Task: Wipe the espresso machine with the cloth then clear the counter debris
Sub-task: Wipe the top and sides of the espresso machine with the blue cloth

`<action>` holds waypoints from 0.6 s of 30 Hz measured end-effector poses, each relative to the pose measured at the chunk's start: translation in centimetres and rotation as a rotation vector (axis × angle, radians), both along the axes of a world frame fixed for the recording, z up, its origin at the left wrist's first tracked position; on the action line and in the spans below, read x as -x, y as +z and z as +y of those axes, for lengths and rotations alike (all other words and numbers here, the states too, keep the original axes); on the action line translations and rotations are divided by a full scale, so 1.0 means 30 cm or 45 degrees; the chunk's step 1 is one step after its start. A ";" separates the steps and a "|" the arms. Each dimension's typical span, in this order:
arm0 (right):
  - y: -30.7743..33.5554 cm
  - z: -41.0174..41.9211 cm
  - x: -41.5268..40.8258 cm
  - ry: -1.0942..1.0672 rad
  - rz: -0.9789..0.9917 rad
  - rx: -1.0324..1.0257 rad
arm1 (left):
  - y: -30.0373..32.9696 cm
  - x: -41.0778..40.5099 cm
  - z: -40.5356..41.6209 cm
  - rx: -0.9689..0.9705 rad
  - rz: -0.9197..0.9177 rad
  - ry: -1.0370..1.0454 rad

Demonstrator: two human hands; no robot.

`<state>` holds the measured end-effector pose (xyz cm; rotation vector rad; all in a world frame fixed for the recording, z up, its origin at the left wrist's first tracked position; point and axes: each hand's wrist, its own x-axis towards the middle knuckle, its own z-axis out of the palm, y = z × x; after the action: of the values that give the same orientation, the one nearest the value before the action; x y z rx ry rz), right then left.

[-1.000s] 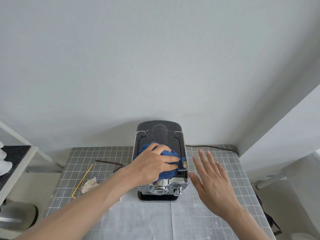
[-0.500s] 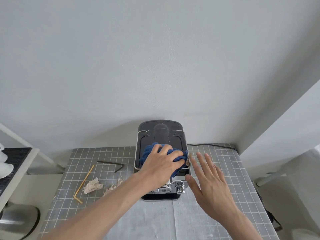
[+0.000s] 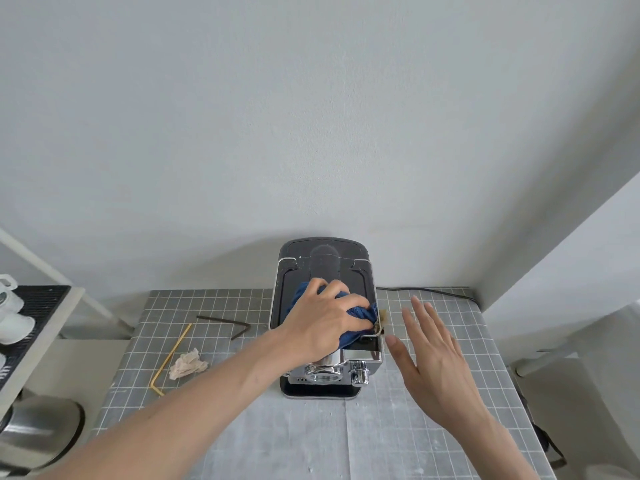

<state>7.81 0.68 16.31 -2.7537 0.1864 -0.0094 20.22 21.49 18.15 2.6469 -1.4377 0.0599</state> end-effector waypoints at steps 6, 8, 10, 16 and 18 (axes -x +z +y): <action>0.008 -0.035 0.012 -0.031 -0.021 -0.037 | -0.019 -0.001 -0.001 0.037 0.081 0.132; 0.009 -0.045 0.017 -0.046 -0.024 -0.062 | -0.016 -0.008 0.008 0.076 0.207 0.146; 0.007 -0.054 0.021 -0.058 -0.026 -0.084 | -0.008 -0.016 0.013 0.123 0.344 0.162; 0.011 -0.065 0.023 -0.063 -0.015 -0.140 | 0.034 -0.030 -0.030 0.098 0.494 0.233; 0.009 -0.068 0.018 -0.066 -0.010 -0.160 | 0.021 -0.017 -0.033 0.100 0.418 0.192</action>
<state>7.26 -1.37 16.57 -2.6227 0.2480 -0.0220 20.74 20.51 18.78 2.5474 -1.1089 -0.2838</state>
